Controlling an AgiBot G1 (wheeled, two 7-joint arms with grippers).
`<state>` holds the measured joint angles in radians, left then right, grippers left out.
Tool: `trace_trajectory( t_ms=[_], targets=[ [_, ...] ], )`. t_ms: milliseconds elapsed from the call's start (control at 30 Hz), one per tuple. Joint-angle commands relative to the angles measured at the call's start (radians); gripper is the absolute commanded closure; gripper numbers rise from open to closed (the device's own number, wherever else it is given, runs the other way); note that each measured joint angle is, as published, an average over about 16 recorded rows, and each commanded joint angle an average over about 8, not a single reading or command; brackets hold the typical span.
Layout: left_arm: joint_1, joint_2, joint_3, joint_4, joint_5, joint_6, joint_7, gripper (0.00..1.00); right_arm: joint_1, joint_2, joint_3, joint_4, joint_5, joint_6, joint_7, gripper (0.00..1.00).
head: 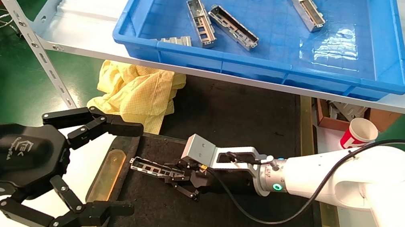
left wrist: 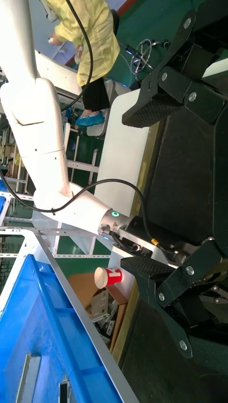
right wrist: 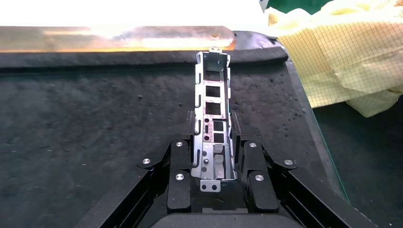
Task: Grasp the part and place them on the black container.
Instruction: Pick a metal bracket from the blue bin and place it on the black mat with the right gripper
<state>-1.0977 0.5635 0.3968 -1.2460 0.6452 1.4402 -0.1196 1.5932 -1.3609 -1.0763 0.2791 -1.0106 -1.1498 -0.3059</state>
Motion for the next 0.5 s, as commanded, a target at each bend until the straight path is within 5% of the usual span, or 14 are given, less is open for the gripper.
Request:
trace_trajectory(
  t_ms=[33, 500],
  targets=[
    [0.000, 0.000, 0.000, 0.000, 0.000, 0.000, 0.000, 0.00, -0.006, -0.001, -0.008, 0.012, 0.001, 0.022, 0.007, 1.00],
    [0.000, 0.000, 0.000, 0.000, 0.000, 0.000, 0.000, 0.00, -0.032, 0.002, -0.056, 0.089, 0.027, 0.157, 0.036, 1.00]
  ],
)
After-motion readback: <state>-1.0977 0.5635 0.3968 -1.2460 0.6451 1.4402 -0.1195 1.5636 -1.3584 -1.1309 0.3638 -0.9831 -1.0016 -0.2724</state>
